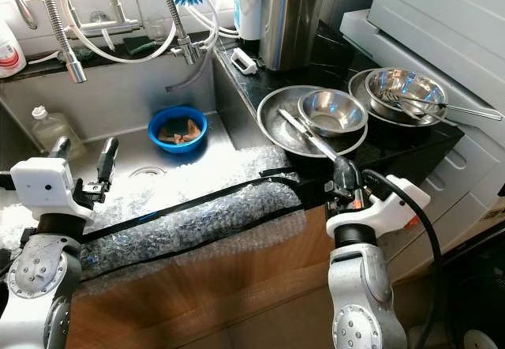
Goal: Kitchen organization
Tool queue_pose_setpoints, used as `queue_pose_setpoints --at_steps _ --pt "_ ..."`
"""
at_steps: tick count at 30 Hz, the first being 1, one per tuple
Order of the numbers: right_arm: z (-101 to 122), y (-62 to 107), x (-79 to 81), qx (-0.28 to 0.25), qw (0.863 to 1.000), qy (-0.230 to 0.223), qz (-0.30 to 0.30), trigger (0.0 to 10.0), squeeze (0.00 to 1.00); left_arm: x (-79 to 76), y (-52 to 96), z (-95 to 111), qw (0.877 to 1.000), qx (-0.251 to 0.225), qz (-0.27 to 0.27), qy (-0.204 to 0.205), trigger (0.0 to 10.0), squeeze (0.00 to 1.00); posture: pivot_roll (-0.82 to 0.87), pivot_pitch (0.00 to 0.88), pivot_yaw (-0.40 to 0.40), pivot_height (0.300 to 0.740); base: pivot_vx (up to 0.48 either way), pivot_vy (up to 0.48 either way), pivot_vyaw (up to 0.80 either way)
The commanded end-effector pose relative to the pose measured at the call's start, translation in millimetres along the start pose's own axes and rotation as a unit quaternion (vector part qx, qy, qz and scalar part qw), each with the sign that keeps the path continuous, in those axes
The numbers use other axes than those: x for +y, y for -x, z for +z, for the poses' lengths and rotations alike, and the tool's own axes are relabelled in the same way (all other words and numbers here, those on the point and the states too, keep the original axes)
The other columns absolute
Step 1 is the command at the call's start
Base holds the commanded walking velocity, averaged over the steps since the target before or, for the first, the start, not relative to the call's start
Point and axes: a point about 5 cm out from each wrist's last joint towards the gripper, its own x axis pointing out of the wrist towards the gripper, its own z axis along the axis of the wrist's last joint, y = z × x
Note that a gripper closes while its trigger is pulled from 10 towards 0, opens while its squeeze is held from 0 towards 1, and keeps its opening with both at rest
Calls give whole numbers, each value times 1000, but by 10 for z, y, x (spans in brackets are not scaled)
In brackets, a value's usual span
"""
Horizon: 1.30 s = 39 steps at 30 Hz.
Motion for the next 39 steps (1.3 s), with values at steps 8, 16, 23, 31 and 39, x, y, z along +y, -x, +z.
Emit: queue_pose_setpoints --at_steps 8,16,23,31,39 --pt "-20 -11 94 -2 999 -29 14 0 0 8 -20 90 1000 -21 3 -15 10000 0 2 113 -16 740 0 0 0" --pt "-28 -22 222 7 998 -32 60 10000 0 23 -28 96 1000 -23 8 -18 10000 0 4 112 -18 740 0 0 0" --pt "-25 -1 388 15 992 -40 115 10000 0 33 -32 104 999 -26 10 -19 10000 0 6 111 -19 740 0 0 0" --pt "80 -3 585 -3 985 -34 171 10000 0 35 -63 135 999 -34 14 -14 10000 0 3 111 -18 740 0 0 0" --pt "207 -29 751 -22 976 -40 213 10000 0 -3 -173 236 999 -45 8 19 10000 0 3 107 -19 740 0 0 0"
